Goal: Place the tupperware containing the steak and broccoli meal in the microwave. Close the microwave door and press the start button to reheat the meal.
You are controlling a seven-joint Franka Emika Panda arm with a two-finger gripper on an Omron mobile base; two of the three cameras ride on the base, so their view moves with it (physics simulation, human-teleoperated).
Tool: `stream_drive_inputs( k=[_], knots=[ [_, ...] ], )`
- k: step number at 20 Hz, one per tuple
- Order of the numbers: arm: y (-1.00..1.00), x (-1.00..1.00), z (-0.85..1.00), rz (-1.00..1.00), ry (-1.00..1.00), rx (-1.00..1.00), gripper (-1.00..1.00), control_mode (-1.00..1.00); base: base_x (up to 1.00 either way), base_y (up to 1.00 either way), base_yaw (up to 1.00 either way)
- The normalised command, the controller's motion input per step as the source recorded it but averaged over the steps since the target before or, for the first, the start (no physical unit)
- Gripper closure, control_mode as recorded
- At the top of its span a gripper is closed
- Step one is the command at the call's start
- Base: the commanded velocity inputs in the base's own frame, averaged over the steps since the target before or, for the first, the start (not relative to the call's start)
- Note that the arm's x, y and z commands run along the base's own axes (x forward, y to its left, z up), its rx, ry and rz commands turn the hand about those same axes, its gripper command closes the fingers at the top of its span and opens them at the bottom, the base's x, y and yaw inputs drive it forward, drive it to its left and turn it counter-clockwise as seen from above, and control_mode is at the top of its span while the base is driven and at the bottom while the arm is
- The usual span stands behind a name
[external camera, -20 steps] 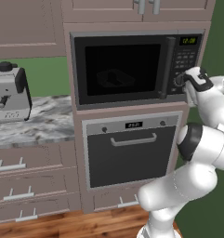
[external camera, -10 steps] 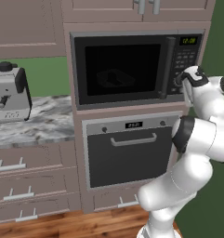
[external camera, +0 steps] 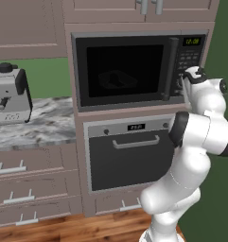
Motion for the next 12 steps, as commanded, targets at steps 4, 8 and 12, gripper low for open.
stream_drive_inputs(
  k=[4, 8, 12],
  knots=[
    [0.0, 0.21, -0.03, 0.01, 0.0, 0.0, 1.0, -1.0, 0.0, 0.0, 0.0],
    [0.0, 0.2, -0.02, 0.0, 0.0, 0.0, 1.0, -1.0, 0.0, 0.0, 0.0],
    [0.0, 0.22, -0.02, 0.0, 0.0, 0.0, 1.0, -1.0, 0.0, 0.0, 0.0]
  ],
)
